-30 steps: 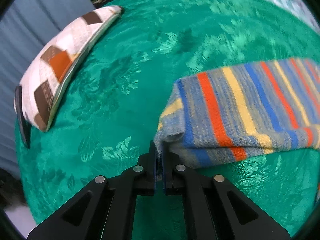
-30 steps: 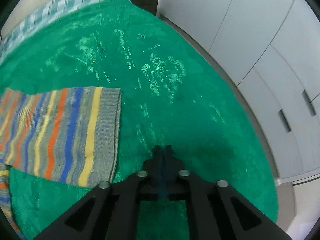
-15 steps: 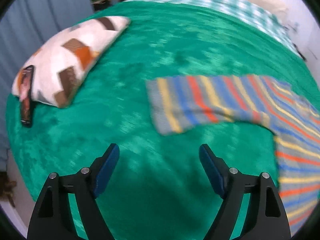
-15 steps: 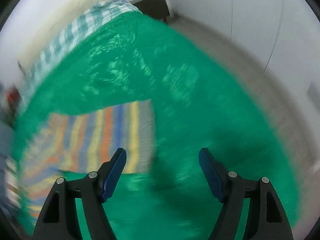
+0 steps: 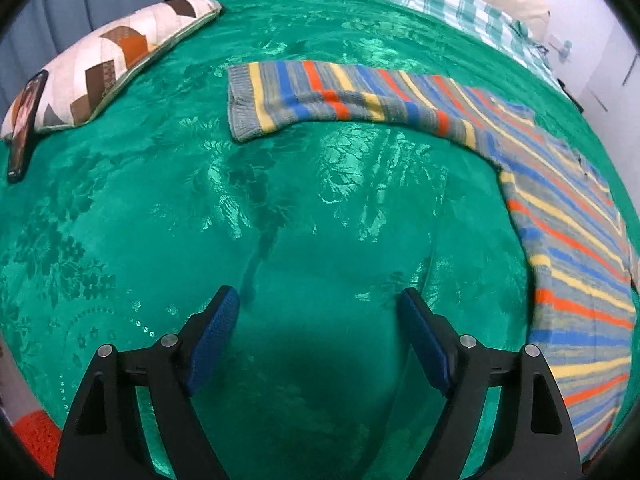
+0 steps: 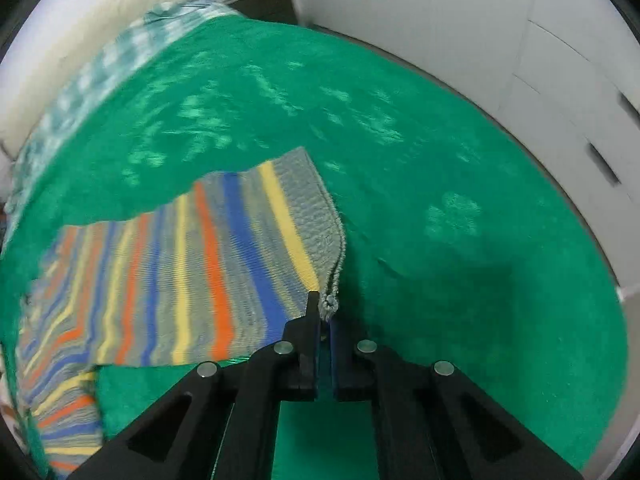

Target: Fold small clothes

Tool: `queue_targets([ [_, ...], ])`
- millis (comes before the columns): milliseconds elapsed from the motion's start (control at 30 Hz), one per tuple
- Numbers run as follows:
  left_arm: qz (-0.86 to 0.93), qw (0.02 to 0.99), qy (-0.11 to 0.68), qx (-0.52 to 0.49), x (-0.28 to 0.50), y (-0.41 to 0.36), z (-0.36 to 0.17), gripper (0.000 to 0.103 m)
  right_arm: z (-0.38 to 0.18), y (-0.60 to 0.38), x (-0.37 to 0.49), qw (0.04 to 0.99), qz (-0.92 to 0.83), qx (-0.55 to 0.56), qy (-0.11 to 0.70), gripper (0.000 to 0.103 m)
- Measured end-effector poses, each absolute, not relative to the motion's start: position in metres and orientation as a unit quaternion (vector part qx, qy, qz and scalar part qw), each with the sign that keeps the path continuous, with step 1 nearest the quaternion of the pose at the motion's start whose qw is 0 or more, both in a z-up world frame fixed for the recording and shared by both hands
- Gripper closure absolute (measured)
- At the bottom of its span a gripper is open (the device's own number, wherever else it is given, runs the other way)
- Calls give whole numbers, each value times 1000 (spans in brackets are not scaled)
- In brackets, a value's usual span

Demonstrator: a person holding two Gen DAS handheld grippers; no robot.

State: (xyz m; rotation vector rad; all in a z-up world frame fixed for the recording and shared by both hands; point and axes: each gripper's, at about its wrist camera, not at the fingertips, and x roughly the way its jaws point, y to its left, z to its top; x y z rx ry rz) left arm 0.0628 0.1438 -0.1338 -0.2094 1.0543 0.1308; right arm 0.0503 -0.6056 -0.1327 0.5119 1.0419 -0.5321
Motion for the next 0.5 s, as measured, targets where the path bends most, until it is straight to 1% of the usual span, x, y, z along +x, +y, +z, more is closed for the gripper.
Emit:
queue_targets([
  [100,63,856,503,-99,65,142,-137,16,-136,-603,48,803,-252,238,486,101],
  [167,60,855,505,-106,67,143,-136,16,-135,-599,49,808,-247,223,486,100],
  [200,57,853,506,-117,66,145,-134,16,-134,-597,48,812,-242,217,485,95],
  [233,52,851,504,-136,65,151,-131,16,-133,-596,51,817,-231,218,480,82],
  [267,48,850,500,-159,64,158,-129,16,-131,-596,49,820,-225,225,475,73],
  [300,48,849,488,-199,64,174,-126,16,-126,-594,40,825,-224,230,465,57],
  [333,51,847,480,-221,66,183,-125,16,-122,-592,28,831,-225,229,454,52],
  [400,58,839,462,-283,76,211,-128,20,-108,-579,5,850,-213,211,433,51],
  [467,41,833,468,-291,96,220,-135,21,-102,-561,-15,862,-189,197,428,51],
  [500,39,835,474,-278,108,221,-138,29,-100,-552,-23,866,-178,193,426,51],
])
